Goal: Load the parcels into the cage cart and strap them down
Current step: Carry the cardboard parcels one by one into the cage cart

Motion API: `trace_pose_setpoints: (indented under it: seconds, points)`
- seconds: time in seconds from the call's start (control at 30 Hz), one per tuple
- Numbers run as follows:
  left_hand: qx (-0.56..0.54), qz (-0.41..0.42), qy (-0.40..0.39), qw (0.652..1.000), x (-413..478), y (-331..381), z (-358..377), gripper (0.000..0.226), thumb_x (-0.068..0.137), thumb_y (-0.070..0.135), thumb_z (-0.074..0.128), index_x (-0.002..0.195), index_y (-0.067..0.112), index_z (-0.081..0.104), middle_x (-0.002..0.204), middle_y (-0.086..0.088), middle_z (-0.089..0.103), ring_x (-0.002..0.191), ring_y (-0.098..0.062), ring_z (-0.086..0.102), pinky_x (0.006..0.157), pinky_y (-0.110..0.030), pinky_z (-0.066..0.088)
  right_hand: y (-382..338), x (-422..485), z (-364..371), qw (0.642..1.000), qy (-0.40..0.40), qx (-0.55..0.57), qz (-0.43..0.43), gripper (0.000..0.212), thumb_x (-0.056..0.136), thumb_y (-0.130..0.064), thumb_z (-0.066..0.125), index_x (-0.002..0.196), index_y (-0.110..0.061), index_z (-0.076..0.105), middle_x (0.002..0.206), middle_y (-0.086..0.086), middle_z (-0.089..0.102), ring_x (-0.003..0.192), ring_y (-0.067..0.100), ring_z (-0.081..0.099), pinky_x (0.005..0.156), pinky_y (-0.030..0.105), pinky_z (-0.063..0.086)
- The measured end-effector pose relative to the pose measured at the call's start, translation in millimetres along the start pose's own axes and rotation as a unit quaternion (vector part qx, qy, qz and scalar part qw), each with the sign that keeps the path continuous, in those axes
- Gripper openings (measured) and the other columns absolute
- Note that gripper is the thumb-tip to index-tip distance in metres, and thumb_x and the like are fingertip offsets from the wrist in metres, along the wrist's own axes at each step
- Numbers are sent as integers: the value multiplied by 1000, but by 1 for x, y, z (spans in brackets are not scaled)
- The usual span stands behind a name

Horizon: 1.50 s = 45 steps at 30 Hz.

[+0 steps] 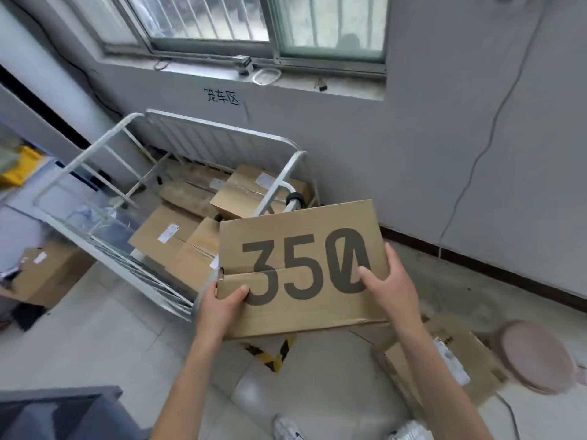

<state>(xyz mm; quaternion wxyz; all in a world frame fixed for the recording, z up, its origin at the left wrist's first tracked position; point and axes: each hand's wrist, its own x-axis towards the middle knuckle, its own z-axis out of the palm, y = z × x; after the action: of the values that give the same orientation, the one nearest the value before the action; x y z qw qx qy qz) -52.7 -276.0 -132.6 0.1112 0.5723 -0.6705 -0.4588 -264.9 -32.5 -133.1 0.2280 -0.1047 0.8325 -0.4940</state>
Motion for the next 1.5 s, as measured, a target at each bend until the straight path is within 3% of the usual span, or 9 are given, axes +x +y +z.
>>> trace_pose_setpoints:
  seconds: [0.33, 0.47, 0.6, 0.73, 0.87, 1.03, 1.2, 1.37, 1.5]
  points:
    - [-51, 25, 57, 997, 59, -58, -230, 50, 64, 57, 74, 108, 37, 62, 106, 12, 69, 101, -18, 65, 93, -47, 54, -112, -93, 203, 999, -22, 33, -37, 88, 85, -37, 70, 157, -33, 20, 153, -10, 42, 135, 14, 46, 109, 47, 45]
    - [-45, 9, 93, 995, 74, -84, -295, 58, 62, 59, 72, 112, 31, 65, 105, 7, 71, 100, -21, 66, 92, -49, 54, -144, -110, 266, 997, -51, 38, -51, 84, 83, -38, 70, 154, -40, 24, 142, -18, 49, 120, 5, 52, 103, 42, 49]
    - [-49, -3, 101, 994, 102, -101, -338, 66, 64, 58, 72, 120, 25, 62, 109, 3, 69, 102, -25, 64, 92, -51, 54, -164, -109, 318, 995, -82, 36, -43, 89, 83, -43, 69, 156, -38, 19, 148, -19, 42, 129, 8, 49, 103, 37, 46]
    - [-38, 4, 101, 994, 148, -105, -370, 50, 74, 53, 77, 116, 31, 62, 107, 5, 68, 100, -23, 64, 91, -49, 54, -187, -97, 366, 995, -75, 53, -41, 84, 80, -44, 68, 152, -44, 25, 132, -24, 48, 111, -2, 52, 93, 31, 44]
    - [-13, 15, 100, 995, 215, -98, -403, 40, 81, 46, 79, 114, 30, 62, 104, 7, 69, 100, -23, 65, 90, -47, 55, -209, -69, 427, 996, -65, 62, -28, 86, 85, -42, 68, 156, -36, 20, 143, -12, 49, 118, 10, 52, 95, 35, 46]
    - [11, -4, 93, 996, 291, -86, -445, 69, 62, 61, 71, 121, 24, 62, 112, -2, 69, 105, -29, 64, 93, -50, 54, -244, -29, 505, 994, -73, 87, 3, 83, 89, -39, 65, 157, -35, 17, 150, -10, 45, 122, 13, 52, 99, 39, 48]
    - [-11, -27, 104, 994, 348, -97, -501, 64, 59, 62, 72, 113, 27, 66, 106, 2, 73, 99, -24, 68, 90, -53, 55, -289, 0, 584, 992, -102, 70, 0, 78, 88, -35, 65, 154, -35, 24, 146, -10, 49, 124, 15, 54, 104, 49, 47]
    - [-42, -55, 113, 991, 413, -120, -561, 64, 53, 67, 74, 105, 31, 67, 101, 4, 74, 95, -23, 70, 87, -54, 57, -331, 12, 665, 991, -121, 52, 2, 83, 86, -39, 62, 156, -38, 19, 152, -17, 41, 134, 10, 45, 109, 45, 44]
    - [-46, -51, 98, 993, 476, -128, -593, 65, 56, 65, 74, 110, 29, 67, 103, 3, 74, 98, -25, 69, 88, -54, 56, -354, 28, 722, 993, -111, 39, 9, 81, 84, -40, 62, 153, -42, 22, 140, -21, 48, 120, 7, 52, 93, 35, 47]
